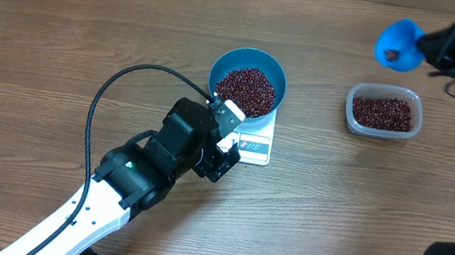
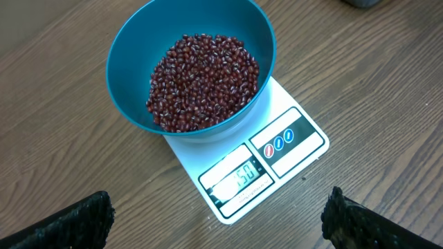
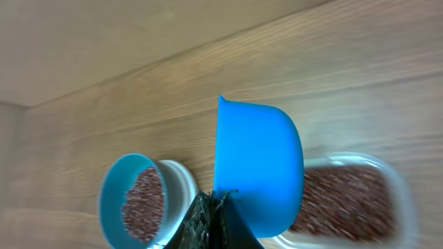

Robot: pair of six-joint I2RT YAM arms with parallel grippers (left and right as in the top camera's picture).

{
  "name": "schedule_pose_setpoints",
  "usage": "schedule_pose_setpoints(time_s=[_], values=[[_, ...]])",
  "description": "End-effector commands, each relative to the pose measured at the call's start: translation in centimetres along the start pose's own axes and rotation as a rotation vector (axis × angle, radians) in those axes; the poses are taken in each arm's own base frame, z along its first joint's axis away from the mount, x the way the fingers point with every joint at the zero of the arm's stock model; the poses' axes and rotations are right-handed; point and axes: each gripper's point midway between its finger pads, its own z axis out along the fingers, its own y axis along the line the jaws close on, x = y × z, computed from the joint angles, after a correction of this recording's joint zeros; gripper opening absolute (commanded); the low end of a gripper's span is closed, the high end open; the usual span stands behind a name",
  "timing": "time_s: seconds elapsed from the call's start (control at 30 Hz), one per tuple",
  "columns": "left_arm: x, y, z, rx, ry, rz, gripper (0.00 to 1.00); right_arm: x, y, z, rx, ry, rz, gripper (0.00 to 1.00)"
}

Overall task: Scoop item into bowl and weigh 150g on scale
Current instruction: 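Carry the blue scoop with right gripper right to the plastic container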

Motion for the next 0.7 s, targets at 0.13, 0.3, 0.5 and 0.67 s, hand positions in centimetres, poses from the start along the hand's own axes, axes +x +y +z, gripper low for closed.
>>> schedule_pose_setpoints(time_s=[0.13, 0.3, 0.5, 0.67], values=[[0.3, 0.1, 0.3, -0.011, 0.011, 0.021, 0.99, 0.6, -2.7, -2.8, 0.223, 0.007, -0.108, 0.04], [0.3, 0.1, 0.3, -0.010, 0.012, 0.021, 1.00, 1.2, -4.2, -3.1, 0.343, 0.036, -0.127, 0.04], [0.3, 0.1, 0.3, -0.010, 0.011, 0.021, 0.99, 2.1, -5.1, -3.4, 0.529, 0.081, -0.178, 0.04], [0.3, 0.1, 0.3, -0.010, 0.011, 0.021, 1.00, 2.3, -3.8, -3.0, 0.633, 0.085, -0.265, 0.04]])
